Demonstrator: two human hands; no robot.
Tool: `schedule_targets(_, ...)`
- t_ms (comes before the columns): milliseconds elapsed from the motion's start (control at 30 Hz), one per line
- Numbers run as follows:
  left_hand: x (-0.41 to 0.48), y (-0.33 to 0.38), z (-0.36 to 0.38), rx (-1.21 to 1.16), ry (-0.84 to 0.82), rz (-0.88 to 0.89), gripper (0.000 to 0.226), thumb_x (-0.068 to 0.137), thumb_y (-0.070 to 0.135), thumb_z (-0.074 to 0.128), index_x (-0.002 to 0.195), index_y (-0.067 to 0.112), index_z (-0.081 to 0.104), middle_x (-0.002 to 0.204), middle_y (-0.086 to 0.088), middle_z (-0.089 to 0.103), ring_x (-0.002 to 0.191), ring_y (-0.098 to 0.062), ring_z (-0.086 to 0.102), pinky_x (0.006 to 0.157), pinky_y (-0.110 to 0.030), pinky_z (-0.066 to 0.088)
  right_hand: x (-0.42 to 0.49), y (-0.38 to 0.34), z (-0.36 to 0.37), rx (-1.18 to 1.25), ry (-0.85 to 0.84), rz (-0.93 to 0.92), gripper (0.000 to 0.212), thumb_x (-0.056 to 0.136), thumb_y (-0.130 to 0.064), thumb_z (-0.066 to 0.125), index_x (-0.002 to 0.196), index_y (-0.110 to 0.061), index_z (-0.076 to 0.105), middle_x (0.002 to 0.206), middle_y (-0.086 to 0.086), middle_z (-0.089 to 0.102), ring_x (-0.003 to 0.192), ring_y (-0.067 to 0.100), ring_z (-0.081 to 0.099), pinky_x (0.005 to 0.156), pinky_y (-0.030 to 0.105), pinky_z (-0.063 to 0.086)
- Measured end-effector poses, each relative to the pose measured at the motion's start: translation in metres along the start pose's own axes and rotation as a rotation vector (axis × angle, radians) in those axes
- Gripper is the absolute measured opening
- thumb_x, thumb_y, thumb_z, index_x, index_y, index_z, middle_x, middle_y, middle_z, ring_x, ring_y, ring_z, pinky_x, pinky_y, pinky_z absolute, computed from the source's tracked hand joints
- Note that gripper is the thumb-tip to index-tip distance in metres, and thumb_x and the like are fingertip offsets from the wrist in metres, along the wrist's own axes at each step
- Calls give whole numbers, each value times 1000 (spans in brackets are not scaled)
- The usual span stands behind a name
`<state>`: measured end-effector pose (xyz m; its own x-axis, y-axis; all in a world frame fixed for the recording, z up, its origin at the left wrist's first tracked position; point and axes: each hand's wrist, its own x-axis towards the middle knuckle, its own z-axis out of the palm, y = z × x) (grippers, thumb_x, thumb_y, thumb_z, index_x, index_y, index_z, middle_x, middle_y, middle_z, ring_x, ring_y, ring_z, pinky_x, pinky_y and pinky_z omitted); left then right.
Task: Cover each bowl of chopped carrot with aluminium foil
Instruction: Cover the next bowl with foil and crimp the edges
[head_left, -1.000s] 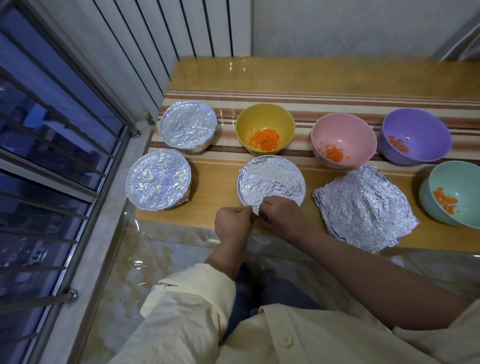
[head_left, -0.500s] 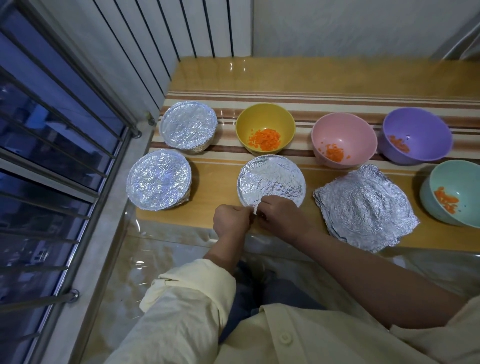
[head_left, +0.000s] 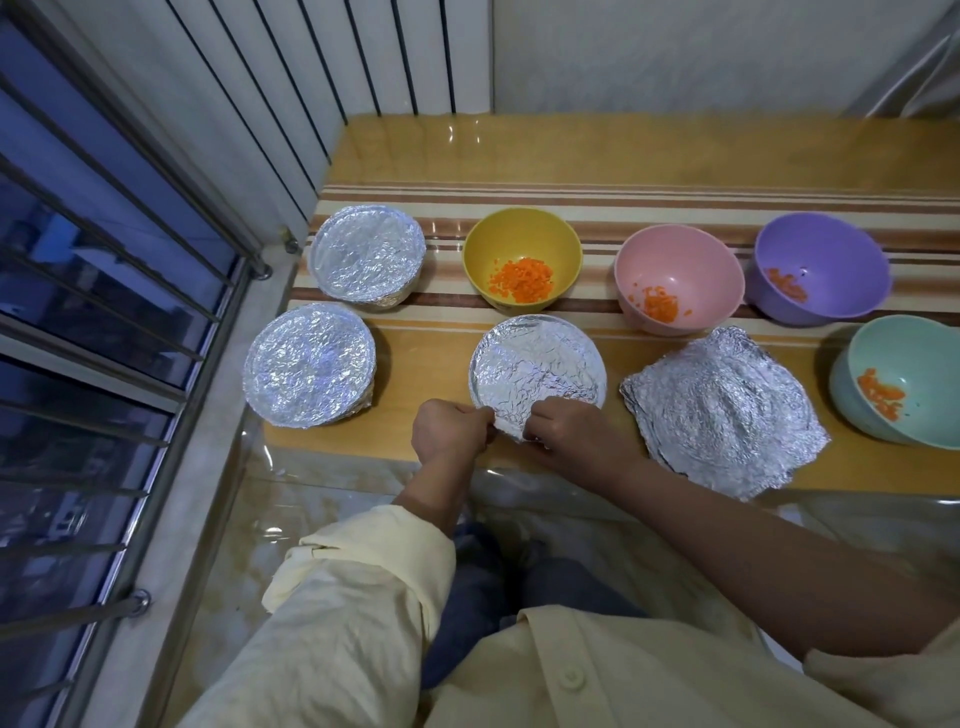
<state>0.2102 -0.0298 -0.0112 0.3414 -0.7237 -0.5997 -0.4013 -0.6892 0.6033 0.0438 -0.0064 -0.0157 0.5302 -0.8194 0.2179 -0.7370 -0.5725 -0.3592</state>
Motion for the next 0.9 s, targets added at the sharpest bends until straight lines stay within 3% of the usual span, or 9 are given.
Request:
schedule_targets(233, -25, -15, 7, -135, 42, 33, 34, 74, 54, 76, 64, 21, 75, 67, 0, 74, 73, -23, 72, 77, -34, 58, 4, -5, 0, -6, -20, 12, 25, 68, -11, 82, 59, -10, 58, 60, 2, 51, 55, 20, 52, 48, 24, 30)
schedule_targets(433, -26, -13, 22, -327, 19, -63, 7, 52, 32, 67, 47, 30, 72, 63, -12, 72, 75, -36, 74, 80, -47, 62, 6, -5, 2, -3, -25, 36, 28, 65, -8, 82, 57, -10, 55, 59, 4, 50, 53, 23, 52, 46, 24, 28)
schedule_targets(633, -26, -18, 25, -336, -54, -53, 16, 53, 42, 74, 53, 26, 75, 62, -10, 72, 74, -35, 74, 79, -47, 62, 5, -5, 3, 28, -16, 48, 18, 65, -6, 79, 64, -8, 62, 61, 5, 53, 54, 25, 55, 43, 28, 36)
schedule_targets(800, -27, -16, 24, -294, -28, -37, 11, 48, 26, 63, 48, 19, 71, 52, -9, 61, 57, -29, 57, 72, -41, 61, 5, -3, 5, 21, -27, 54, 18, 64, -3, 77, 61, -7, 60, 61, 7, 53, 55, 27, 55, 42, 30, 39)
schedule_targets(900, -24, -16, 27, -324, -45, -55, 14, 48, 33, 68, 50, 20, 73, 60, -14, 70, 67, -36, 70, 79, -50, 62, 7, -4, 3, 50, -3, 49, 13, 66, -4, 74, 65, -8, 62, 61, 7, 53, 55, 26, 55, 41, 29, 39)
